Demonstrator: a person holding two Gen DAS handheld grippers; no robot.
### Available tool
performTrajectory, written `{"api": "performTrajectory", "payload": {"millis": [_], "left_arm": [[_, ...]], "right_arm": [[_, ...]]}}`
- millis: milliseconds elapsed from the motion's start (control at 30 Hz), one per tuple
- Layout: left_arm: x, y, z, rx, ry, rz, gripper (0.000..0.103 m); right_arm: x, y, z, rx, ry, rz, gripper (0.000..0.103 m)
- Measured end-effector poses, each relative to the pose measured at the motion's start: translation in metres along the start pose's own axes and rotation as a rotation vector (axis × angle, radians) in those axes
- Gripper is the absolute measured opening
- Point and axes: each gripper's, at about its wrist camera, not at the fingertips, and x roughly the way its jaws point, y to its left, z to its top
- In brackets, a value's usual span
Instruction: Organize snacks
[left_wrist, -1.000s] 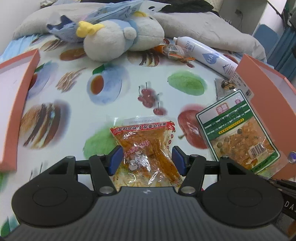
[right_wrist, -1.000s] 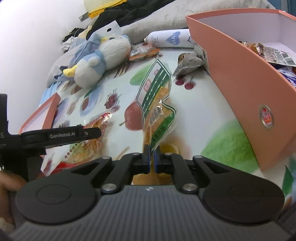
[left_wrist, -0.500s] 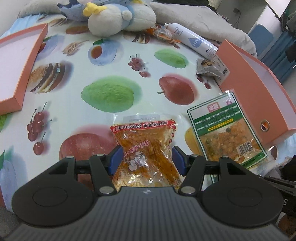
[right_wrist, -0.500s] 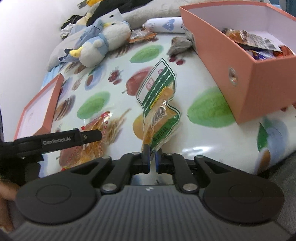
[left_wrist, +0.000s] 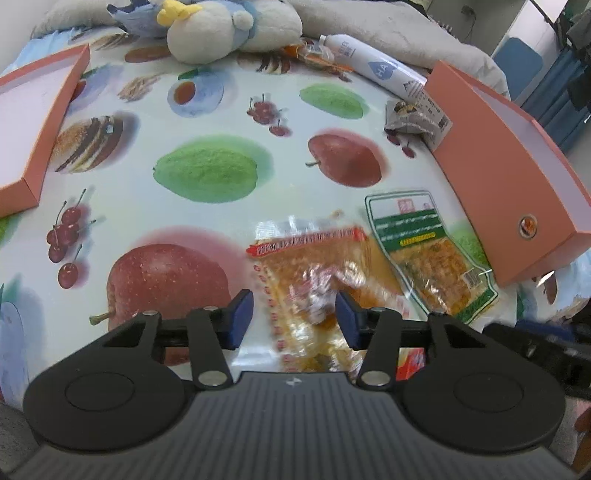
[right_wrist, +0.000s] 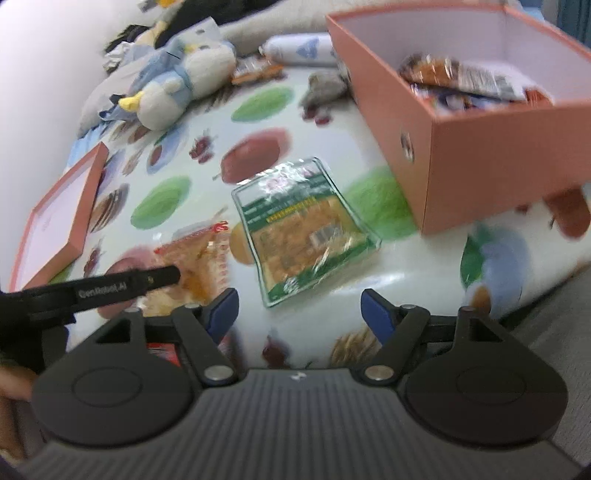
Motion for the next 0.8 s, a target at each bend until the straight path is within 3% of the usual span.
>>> {"api": "performTrajectory", "payload": {"millis": [133, 267, 333, 400, 467, 600, 800], "left_arm": [[-0.002, 0.001, 0.000, -0.003, -0.005, -0.014, 0.055], [-0.002, 0.008, 0.002, -0.041, -0.004, -0.045, 0.059], [-0.002, 0.012, 0.003, -0.069, -0.003, -0.060, 0.082], [-0.002, 0.015, 0.005, -0.092, -0.006, -0.067, 0.087], [-0.001, 0.017, 0.007, -0.113, 0.000, -0.079, 0.088], [0.004, 0.021, 0.013, -0.137, 0.016, -0.100, 0.092], [0.012, 0.018, 0.017, -0.139, 0.046, -0.132, 0.096]], "right_arm": [[0.003, 0.011, 0.010, -0.163, -0.068, -0.029, 0.075], [0.023, 0.020, 0.018, -0.316, -0.070, -0.040, 0.075], [0.038, 0.025, 0.022, -0.364, -0.046, -0.064, 0.076], [0.051, 0.027, 0.025, -0.399, -0.035, -0.084, 0.076], [0.061, 0.029, 0.027, -0.434, -0.017, -0.100, 0.091], [0.077, 0.025, 0.026, -0.427, 0.014, -0.136, 0.091], [0.082, 0.011, 0.024, -0.331, 0.049, -0.045, 0.093]]}}
